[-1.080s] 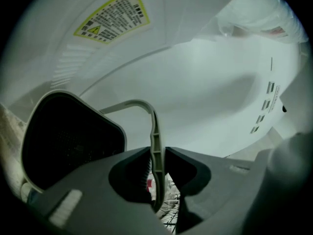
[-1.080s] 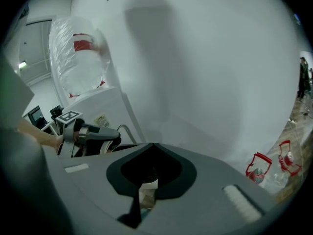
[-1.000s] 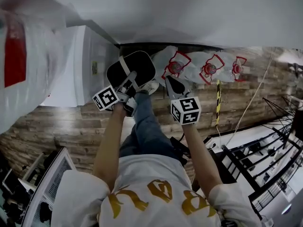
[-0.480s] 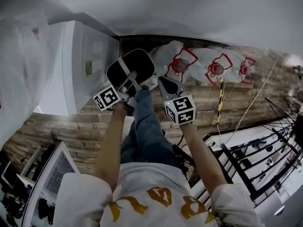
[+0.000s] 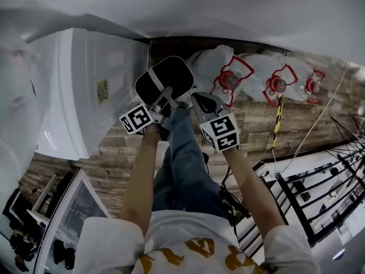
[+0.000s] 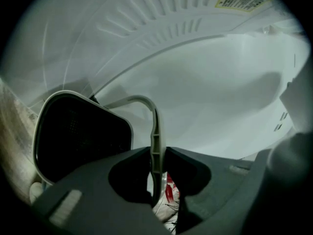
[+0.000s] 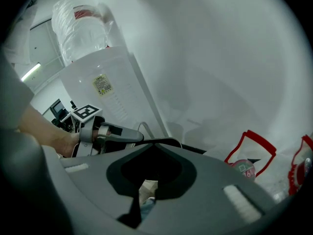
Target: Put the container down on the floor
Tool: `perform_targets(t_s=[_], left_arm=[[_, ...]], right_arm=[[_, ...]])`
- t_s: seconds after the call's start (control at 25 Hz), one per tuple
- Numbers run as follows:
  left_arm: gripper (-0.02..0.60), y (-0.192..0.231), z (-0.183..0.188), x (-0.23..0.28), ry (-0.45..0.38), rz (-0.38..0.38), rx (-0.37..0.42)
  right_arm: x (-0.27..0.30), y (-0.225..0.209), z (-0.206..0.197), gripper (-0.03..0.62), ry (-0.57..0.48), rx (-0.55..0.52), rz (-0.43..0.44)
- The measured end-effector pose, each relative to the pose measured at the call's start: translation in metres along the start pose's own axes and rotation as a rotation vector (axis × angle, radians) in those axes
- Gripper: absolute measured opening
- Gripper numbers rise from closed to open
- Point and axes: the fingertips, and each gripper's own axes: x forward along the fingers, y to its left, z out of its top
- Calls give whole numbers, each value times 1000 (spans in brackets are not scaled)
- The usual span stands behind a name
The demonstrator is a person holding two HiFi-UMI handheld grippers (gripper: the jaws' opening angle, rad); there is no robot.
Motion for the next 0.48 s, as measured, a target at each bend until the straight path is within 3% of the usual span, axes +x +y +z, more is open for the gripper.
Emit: perform_targets(t_s=[0.48], left_arm=[[83,68,5,21,10,91,-34]], right_arm=[[45,-6,-36,26,58,71,33]])
